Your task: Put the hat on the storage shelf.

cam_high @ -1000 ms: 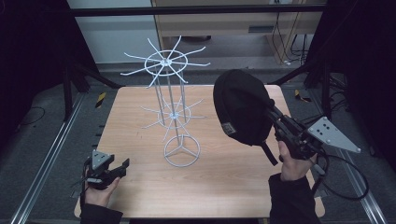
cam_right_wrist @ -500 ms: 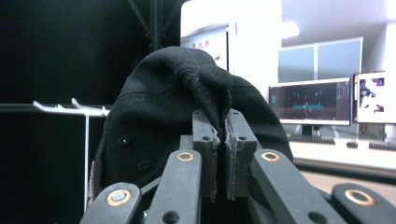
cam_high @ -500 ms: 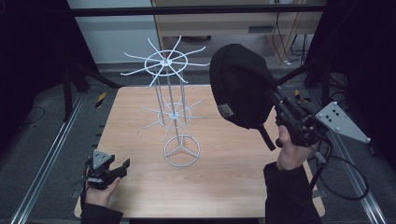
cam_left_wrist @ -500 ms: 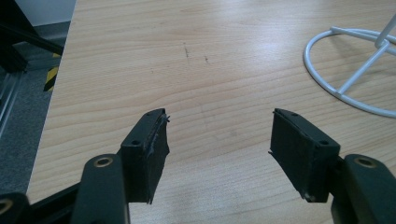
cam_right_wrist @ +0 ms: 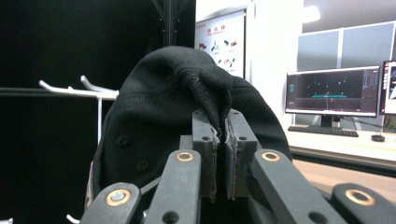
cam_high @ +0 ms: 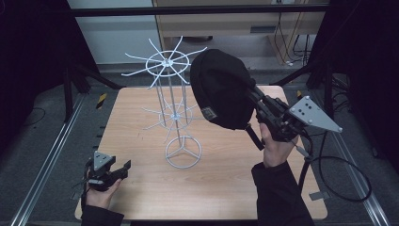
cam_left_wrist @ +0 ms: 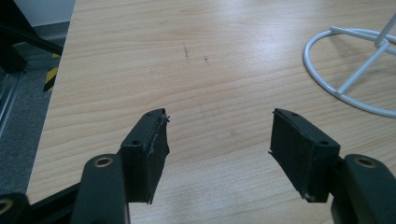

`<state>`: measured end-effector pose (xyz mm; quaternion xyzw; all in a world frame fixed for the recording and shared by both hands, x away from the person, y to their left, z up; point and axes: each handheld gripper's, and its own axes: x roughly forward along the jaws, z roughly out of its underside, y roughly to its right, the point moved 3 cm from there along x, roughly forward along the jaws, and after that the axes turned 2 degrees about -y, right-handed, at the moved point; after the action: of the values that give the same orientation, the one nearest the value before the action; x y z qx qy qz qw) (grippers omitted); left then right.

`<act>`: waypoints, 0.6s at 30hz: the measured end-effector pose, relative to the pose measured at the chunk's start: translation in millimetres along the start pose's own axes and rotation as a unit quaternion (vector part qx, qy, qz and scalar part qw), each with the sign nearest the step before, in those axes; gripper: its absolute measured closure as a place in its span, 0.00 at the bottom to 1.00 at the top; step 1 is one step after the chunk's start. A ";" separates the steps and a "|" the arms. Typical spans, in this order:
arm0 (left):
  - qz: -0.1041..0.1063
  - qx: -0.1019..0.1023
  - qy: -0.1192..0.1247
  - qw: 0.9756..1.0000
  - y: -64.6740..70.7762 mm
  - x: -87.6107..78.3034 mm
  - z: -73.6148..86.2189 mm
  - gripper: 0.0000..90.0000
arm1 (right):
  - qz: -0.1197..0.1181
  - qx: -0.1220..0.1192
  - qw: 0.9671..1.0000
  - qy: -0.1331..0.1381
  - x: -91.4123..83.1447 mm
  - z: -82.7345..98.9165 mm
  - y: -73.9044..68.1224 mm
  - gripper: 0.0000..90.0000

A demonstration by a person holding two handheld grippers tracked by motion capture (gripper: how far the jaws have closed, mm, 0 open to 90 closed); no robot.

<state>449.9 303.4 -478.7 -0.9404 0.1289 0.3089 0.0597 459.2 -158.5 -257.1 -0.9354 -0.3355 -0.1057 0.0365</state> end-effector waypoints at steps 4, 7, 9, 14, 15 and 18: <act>0.000 0.000 -0.001 1.000 0.9 0.3 0.1 0.40 | -0.009 0.012 1.000 -0.010 1.7 11.3 -1.4 0.93; 0.000 0.001 -0.002 1.000 0.9 0.5 0.1 0.40 | -0.014 0.016 1.000 -0.018 2.6 17.4 -2.2 0.91; 0.000 0.001 -0.002 1.000 0.9 0.5 0.3 0.40 | -0.018 0.021 0.999 -0.028 3.2 25.8 -2.8 0.91; 0.000 0.003 -0.004 1.000 1.1 0.9 0.5 0.40 | -0.025 0.035 0.998 -0.049 6.0 42.2 -2.2 0.89; 0.000 0.003 -0.003 1.000 1.2 1.0 0.5 0.40 | -0.027 0.039 0.997 -0.055 7.2 45.6 -2.4 0.88; 0.001 0.004 -0.004 1.000 1.5 1.2 0.6 0.40 | -0.031 0.041 0.996 -0.066 10.2 51.5 -3.4 0.87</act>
<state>450.1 301.8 -480.0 -0.9387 0.1306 0.3126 0.0638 473.6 -142.4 -305.1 -0.9273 -0.3697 -0.0305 0.0494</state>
